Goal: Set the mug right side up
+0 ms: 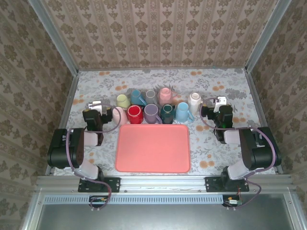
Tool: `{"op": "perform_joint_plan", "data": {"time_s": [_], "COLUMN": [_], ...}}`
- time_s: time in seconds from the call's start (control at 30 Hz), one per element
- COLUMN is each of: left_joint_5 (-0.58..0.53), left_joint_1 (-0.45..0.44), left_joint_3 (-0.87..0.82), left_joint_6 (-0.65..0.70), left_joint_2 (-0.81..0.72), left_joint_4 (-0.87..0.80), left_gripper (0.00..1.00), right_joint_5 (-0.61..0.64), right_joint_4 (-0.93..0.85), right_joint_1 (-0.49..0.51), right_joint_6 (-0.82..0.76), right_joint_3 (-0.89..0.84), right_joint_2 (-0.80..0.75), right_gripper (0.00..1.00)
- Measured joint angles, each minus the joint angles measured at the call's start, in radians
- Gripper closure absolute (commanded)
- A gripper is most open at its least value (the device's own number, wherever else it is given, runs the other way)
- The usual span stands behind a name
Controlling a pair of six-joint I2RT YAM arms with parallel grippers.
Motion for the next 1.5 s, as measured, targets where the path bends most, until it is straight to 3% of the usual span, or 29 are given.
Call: {"op": "perform_joint_plan", "data": {"time_s": [1.17,1.37,1.5], "left_joint_5": [-0.002,-0.072,-0.142], "left_joint_1": [0.000,-0.031,-0.066], "left_joint_3": [0.000,-0.013,-0.007], "left_joint_6": [0.000,0.000,0.002], "left_joint_2": [0.000,-0.019,-0.138], "left_joint_4": [0.000,0.014,-0.080], "left_gripper": [0.00,0.00,0.00], "right_joint_5": [0.000,0.005,0.038], "right_joint_4": [0.000,0.006,-0.111], "right_joint_1": [0.000,0.009,0.044], "right_joint_6": [0.000,-0.003,-0.008], "right_joint_3": [0.000,-0.024,-0.025], "right_joint_2": [0.000,-0.020,-0.156], "right_gripper": [0.00,0.00,0.00]}}
